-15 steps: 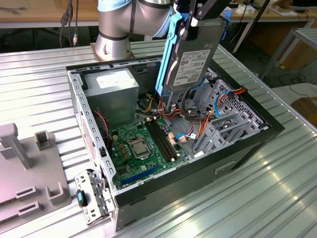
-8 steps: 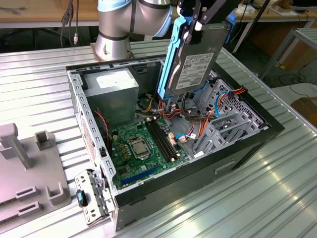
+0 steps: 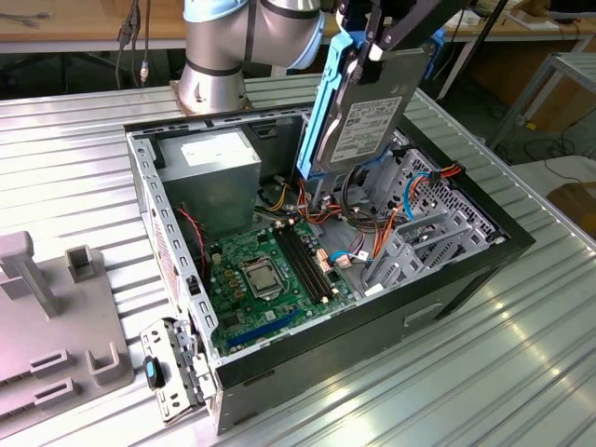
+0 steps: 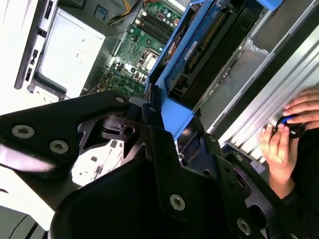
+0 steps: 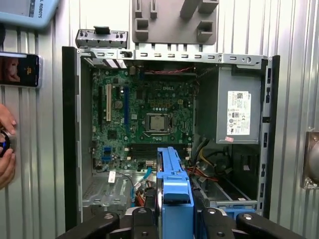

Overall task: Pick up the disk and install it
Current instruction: 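Insert the disk into the insertion slot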

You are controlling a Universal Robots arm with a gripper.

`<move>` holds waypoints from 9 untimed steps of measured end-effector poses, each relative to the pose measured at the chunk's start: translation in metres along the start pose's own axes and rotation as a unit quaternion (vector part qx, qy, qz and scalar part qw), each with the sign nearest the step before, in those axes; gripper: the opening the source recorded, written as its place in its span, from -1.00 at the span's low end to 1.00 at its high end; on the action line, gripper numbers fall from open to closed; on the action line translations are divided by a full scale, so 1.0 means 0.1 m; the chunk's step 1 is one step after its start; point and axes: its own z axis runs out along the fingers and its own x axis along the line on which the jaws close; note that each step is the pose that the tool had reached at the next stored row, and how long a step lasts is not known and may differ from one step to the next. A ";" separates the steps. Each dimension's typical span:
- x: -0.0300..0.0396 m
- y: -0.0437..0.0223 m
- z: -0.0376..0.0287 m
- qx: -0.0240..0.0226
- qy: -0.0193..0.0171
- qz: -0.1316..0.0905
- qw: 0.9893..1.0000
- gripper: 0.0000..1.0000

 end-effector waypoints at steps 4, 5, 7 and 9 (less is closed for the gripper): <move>0.031 0.002 0.016 0.004 0.009 -0.001 1.000 -0.26; 0.048 0.004 0.027 0.004 0.016 -0.002 1.000 -0.26; 0.061 -0.032 0.034 0.001 0.016 -0.001 1.000 -0.26; 0.064 -0.080 0.037 -0.004 0.016 -0.001 1.000 -0.26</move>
